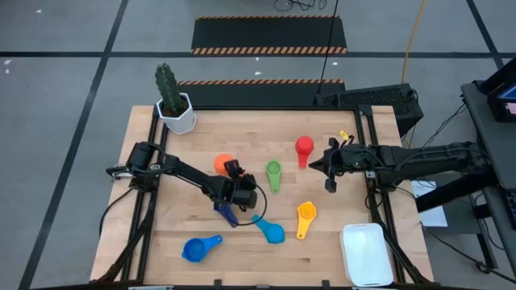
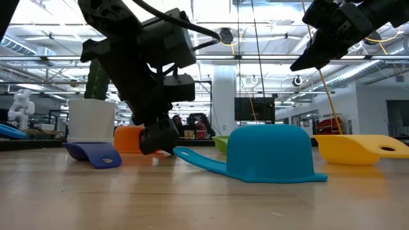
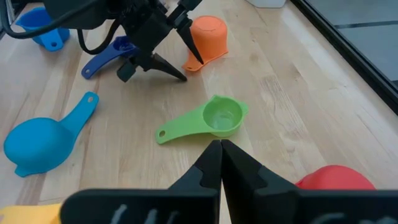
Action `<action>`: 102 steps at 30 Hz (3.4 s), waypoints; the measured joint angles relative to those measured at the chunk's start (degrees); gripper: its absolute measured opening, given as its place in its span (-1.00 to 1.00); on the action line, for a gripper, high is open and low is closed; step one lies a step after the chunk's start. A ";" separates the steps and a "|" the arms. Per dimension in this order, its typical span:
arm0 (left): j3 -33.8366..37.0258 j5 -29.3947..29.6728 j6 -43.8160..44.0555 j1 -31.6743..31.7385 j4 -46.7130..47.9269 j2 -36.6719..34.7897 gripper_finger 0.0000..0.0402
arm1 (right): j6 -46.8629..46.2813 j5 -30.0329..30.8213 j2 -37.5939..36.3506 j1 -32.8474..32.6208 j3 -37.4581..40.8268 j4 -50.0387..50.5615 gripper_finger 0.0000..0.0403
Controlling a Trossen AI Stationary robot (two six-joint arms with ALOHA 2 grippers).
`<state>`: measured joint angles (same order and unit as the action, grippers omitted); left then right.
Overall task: Nest measuring cups in basket
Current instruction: Put the orange measuring cup into the white bin
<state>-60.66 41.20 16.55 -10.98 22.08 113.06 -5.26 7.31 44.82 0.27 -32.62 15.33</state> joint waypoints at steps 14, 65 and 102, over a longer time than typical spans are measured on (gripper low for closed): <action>0.17 -0.96 0.82 0.05 2.32 0.23 -0.72 | -0.94 -0.04 0.00 -2.11 -0.02 -0.23 -1.00; -1.44 -37.32 -16.45 7.48 -15.98 -25.74 -0.94 | 8.74 4.98 49.87 -6.38 -3.38 -71.12 -0.24; -1.46 -32.66 -15.99 4.25 -19.37 -29.63 -0.49 | -5.03 2.95 28.51 -7.25 -3.32 -36.97 -0.99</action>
<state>-62.13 8.54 0.56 -6.73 2.71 83.43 -10.28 10.26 73.33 -6.98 -35.94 -21.64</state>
